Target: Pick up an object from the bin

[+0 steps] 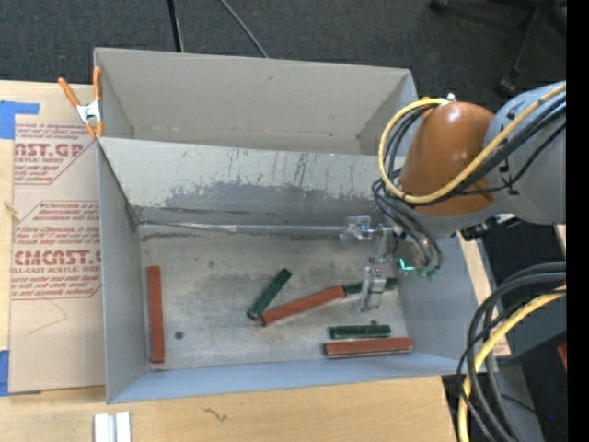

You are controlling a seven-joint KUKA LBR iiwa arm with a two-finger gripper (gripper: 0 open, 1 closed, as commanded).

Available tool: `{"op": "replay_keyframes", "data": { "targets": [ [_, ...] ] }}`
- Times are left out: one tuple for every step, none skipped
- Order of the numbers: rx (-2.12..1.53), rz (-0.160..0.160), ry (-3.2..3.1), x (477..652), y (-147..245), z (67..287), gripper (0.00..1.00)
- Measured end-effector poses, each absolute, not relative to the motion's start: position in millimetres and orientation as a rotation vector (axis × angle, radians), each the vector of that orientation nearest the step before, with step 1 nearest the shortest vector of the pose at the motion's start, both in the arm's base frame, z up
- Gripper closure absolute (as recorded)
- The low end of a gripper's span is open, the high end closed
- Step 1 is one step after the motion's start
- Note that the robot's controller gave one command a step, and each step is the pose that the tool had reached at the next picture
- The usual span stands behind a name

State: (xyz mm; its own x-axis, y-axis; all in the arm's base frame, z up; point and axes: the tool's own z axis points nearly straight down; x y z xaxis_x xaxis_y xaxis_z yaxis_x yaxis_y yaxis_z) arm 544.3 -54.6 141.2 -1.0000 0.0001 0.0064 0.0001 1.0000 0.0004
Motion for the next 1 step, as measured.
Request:
{"op": "replay_keyframes", "data": {
  "targets": [
    [0.007,-0.006,-3.136,548.9,1.6,65.1,0.0]
  ]
}}
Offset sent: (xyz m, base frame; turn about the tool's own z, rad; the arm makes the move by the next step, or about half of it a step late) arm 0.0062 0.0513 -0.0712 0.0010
